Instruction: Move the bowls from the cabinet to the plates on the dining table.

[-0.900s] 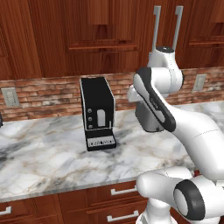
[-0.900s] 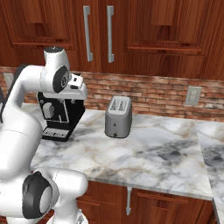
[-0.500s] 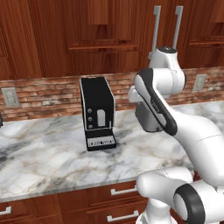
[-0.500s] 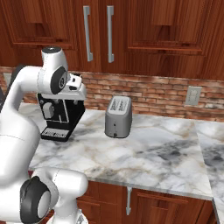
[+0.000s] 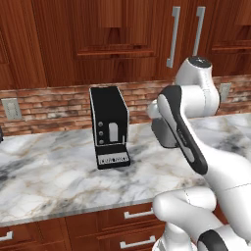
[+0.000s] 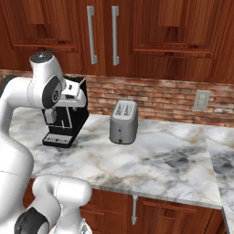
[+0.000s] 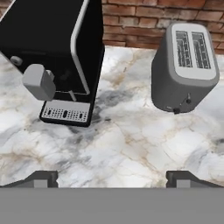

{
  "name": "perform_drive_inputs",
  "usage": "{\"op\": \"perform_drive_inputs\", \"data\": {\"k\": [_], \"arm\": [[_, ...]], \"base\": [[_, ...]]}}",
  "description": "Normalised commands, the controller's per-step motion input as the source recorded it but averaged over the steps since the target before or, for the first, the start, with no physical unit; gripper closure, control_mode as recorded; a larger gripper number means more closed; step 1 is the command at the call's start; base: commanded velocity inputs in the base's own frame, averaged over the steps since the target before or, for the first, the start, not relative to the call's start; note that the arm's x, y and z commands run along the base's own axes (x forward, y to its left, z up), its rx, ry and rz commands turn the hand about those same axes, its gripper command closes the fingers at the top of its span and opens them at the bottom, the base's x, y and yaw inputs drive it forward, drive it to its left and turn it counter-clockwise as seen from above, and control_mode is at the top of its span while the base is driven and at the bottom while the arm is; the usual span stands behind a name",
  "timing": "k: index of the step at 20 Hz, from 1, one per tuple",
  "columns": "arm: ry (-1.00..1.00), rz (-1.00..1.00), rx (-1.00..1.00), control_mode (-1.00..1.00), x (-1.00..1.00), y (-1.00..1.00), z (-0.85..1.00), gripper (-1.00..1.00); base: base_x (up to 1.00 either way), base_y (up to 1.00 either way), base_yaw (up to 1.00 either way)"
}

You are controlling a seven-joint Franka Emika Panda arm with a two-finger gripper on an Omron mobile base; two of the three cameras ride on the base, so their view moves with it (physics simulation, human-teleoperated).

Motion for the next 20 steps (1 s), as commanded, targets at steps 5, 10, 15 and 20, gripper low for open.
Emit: {"op": "perform_drive_inputs", "data": {"k": [5,10,15,20], "arm": [[-0.09,0.00,0.00,-1.00,-0.23,-0.06,0.20,-1.00],[-0.07,0.00,0.00,-1.00,-0.12,-0.14,0.30,-1.00],[-0.07,0.00,0.00,-1.00,-0.12,-0.20,0.37,-1.00],[-0.08,0.00,0.00,-1.00,-0.11,-0.23,0.37,-1.00]], "base": [[0.00,0.00,0.00],[0.00,0.00,0.00],[0.00,0.00,0.00],[0.00,0.00,0.00]]}}
